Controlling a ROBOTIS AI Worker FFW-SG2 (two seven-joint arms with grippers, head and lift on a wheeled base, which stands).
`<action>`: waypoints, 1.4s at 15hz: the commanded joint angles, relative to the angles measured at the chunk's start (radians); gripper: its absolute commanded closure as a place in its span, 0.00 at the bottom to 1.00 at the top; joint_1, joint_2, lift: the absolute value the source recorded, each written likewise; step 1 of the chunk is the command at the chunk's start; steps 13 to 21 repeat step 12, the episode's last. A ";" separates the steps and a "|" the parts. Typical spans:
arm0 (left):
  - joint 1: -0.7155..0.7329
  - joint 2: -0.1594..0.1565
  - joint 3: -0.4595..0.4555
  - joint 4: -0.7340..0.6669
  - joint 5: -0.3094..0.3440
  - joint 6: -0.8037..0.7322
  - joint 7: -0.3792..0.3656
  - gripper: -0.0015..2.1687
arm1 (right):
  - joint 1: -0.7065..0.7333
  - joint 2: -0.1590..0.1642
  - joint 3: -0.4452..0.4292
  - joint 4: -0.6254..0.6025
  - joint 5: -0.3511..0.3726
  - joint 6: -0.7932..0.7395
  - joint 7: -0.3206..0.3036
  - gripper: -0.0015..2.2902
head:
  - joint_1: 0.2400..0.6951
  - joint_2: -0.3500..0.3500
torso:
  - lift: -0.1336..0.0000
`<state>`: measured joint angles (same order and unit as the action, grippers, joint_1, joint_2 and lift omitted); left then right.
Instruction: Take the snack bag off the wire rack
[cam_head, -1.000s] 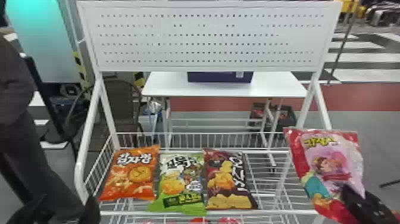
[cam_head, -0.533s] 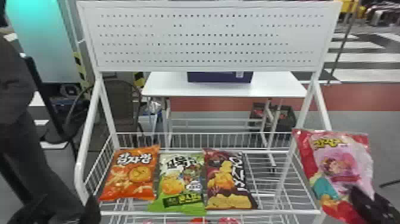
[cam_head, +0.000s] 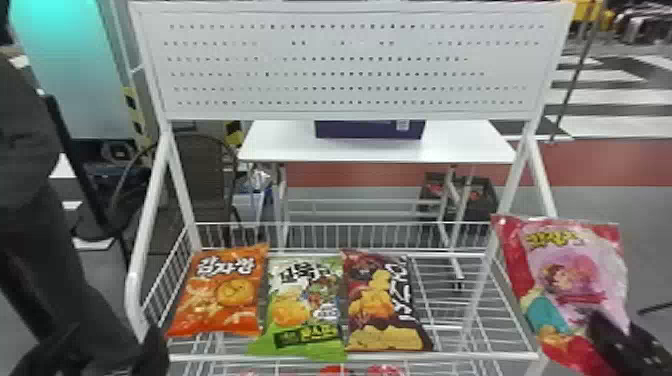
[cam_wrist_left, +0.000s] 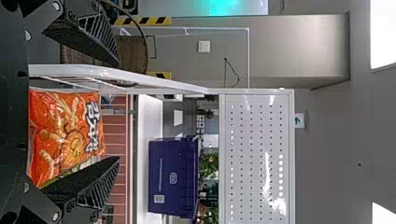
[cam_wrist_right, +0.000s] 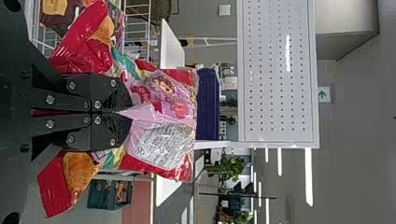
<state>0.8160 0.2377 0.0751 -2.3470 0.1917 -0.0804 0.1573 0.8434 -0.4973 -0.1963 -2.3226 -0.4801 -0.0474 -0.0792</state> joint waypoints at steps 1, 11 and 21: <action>0.000 0.002 0.000 0.000 0.000 0.000 0.001 0.09 | -0.001 -0.001 0.002 0.000 0.000 -0.002 -0.001 0.95 | 0.57 0.50 | 1.00; -0.015 0.005 0.000 0.012 0.008 0.003 -0.001 0.09 | -0.003 -0.003 0.003 0.002 -0.003 -0.012 -0.001 0.94 | 0.57 0.50 | 1.00; -0.017 0.006 0.000 0.014 0.009 0.003 -0.001 0.09 | -0.001 -0.001 0.002 0.003 -0.005 -0.012 -0.001 0.95 | 0.57 0.50 | 1.00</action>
